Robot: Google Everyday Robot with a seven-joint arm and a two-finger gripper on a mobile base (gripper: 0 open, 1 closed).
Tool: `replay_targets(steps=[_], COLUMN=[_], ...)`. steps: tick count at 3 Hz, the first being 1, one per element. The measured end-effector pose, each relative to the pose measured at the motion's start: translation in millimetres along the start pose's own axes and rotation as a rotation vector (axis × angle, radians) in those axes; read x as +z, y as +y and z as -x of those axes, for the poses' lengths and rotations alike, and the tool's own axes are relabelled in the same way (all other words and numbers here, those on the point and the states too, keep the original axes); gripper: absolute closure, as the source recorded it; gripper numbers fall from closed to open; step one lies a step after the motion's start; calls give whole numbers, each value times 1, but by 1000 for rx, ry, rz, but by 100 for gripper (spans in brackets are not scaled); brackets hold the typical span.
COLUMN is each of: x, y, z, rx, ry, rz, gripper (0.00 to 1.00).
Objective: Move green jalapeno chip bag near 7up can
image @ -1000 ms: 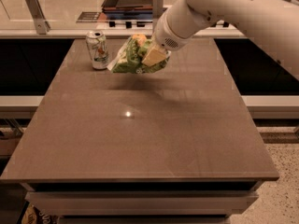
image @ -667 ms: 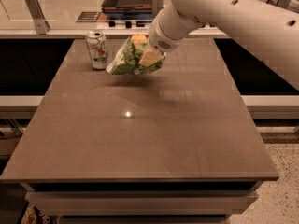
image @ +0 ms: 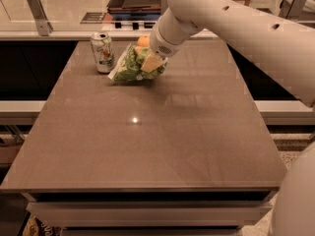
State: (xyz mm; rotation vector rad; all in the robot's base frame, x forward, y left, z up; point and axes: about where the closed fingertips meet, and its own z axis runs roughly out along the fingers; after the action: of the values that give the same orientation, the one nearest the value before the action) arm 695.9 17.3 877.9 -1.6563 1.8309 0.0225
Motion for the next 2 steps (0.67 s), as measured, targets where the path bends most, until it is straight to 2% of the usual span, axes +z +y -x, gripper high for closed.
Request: replay_targets(steps=[1, 2], x=[15, 17], y=[-2, -1], z=[-1, -1], rx=[7, 6], ry=[-5, -5], rz=[20, 23], gripper=[100, 81])
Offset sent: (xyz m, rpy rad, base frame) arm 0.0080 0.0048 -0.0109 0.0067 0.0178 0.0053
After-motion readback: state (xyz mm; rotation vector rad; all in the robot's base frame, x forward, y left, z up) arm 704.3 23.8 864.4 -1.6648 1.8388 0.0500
